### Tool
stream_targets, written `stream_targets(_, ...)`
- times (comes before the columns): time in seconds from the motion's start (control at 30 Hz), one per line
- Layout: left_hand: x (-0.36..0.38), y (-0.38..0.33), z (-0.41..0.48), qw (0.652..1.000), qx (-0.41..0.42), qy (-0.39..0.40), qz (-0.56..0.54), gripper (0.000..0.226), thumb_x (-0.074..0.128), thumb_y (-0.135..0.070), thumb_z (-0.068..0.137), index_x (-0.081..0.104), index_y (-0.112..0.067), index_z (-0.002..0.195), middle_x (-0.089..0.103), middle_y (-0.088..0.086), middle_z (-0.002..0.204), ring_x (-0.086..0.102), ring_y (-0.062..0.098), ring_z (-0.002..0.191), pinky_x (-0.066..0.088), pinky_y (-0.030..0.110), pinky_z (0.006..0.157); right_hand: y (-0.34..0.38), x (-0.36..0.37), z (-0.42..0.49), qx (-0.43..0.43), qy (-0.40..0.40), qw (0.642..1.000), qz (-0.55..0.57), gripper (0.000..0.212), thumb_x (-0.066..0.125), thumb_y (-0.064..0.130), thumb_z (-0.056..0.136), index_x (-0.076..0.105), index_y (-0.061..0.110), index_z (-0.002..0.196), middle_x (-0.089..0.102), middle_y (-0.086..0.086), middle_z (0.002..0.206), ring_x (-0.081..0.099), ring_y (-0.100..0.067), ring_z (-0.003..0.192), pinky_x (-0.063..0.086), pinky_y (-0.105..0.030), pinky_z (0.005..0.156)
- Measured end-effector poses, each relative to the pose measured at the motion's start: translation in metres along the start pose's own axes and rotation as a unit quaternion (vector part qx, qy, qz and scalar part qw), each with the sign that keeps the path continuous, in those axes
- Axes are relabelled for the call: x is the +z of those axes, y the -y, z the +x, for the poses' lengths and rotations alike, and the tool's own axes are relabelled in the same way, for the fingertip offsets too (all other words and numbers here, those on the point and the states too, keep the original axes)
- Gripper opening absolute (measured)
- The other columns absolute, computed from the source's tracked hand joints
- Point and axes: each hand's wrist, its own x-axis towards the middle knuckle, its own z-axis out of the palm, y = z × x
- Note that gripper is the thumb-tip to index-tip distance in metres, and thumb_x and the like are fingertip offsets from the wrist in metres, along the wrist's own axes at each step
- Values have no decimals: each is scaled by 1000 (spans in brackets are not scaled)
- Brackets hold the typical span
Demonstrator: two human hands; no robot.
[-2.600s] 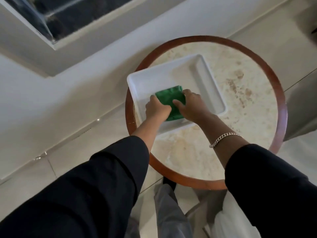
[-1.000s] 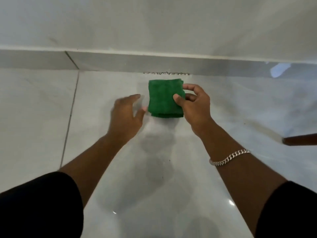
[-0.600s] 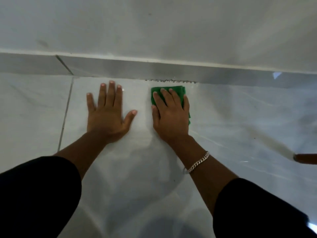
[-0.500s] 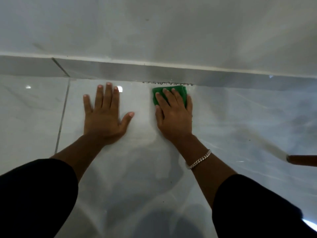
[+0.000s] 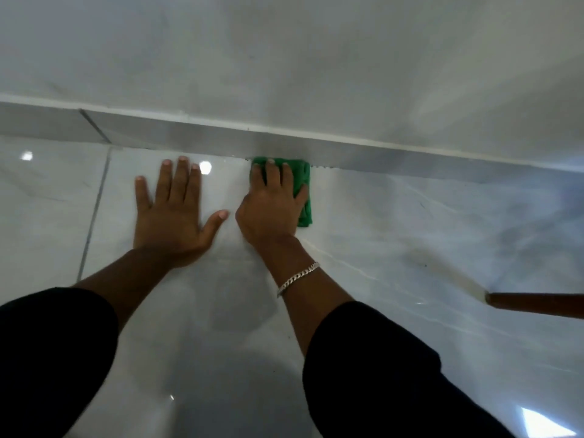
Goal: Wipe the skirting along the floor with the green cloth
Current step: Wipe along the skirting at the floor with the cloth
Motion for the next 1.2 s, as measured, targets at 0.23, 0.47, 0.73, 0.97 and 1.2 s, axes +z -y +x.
stream_targets(0.23, 2, 23, -18, 1000, 1, -4, -10, 95, 12, -74, 86, 5, -13, 158, 2, 10, 169, 2, 28, 156, 3, 62, 121, -112, -25, 3, -14, -58, 998, -26, 56, 32, 31, 79, 61, 21, 126, 60, -7, 135, 49, -31, 130, 41, -59, 98)
stream_targets(0.47, 4, 28, -26, 1000, -16, -12, -1, 93, 13, -72, 87, 1, -13, 158, -1, 10, 169, -1, 30, 156, 2, 64, 121, -69, -8, 2, 113, -38, 993, -10, 53, 46, 21, 84, 50, 15, 137, 46, -13, 147, 32, -36, 140, 25, -67, 107)
stream_targets(0.73, 6, 26, -24, 1000, -23, 0, 5, 95, 9, -74, 85, -6, -16, 158, -9, 7, 168, -9, 26, 155, -2, 61, 122, 30, 7, 4, -79, 38, 996, 8, 60, 54, 22, 76, 52, 14, 135, 49, -10, 145, 36, -37, 137, 32, -61, 105)
stream_targets(0.97, -6, 74, -31, 999, 45, 17, 4, 93, 10, -75, 85, 2, -19, 159, -3, 3, 169, -2, 22, 156, 3, 63, 121, -80, -20, 7, -37, 13, 999, -19, 52, 46, 21, 84, 51, 26, 135, 49, 0, 147, 37, -24, 139, 39, -54, 100)
stream_targets(1.2, -6, 68, -28, 1000, 16, -2, 3, 91, 13, -71, 87, 4, -16, 159, 0, 8, 169, -1, 29, 156, 3, 63, 120, -20, -11, 15, 134, 43, 990, 5, 59, 46, 19, 81, 45, 14, 140, 39, -12, 152, 23, -36, 143, 21, -66, 107)
